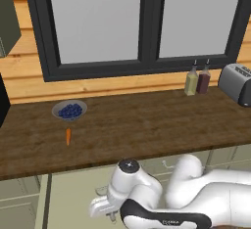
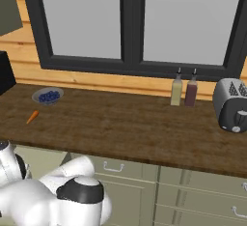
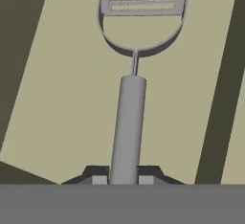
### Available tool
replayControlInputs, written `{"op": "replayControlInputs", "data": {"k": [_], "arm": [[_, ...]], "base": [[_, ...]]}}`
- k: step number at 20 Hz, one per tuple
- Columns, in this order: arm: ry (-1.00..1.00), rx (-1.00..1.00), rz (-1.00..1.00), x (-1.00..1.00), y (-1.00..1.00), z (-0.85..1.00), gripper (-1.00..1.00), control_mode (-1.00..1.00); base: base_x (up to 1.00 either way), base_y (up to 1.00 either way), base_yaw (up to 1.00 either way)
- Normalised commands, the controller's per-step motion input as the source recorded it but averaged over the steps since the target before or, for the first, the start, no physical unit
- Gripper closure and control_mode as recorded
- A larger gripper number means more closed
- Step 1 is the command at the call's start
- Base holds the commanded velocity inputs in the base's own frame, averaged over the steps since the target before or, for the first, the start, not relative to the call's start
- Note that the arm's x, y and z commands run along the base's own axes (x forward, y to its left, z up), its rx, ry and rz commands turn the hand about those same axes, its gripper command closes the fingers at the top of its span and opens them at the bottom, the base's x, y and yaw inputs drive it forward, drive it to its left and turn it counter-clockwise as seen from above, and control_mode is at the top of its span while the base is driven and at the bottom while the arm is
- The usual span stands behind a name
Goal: Pick the peeler from the drawer and place it on the counter.
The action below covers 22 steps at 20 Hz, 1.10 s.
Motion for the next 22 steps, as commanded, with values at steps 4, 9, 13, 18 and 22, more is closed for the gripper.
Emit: {"op": "replayControlInputs", "data": {"k": [4, 9, 13, 18, 22], "arm": [[0.00, -0.01, -0.02, -0.18, 0.04, 1.00, 1.00, -1.00], [0.01, 0.00, -0.05, 0.37, 0.00, 1.00, 1.00, -1.00], [0.03, 0.00, -0.09, 0.66, 0.00, 1.00, 1.00, -1.00], [0.14, 0.00, -0.08, 0.90, 0.00, 1.00, 1.00, -1.00], [0.20, 0.00, -0.02, 0.84, -0.04, 0.94, 1.00, -1.00]], "base": [[0.00, 0.00, 0.00], [0.00, 0.00, 0.00], [0.00, 0.00, 0.00], [0.00, 0.00, 0.00], [0.00, 0.00, 0.00]]}}
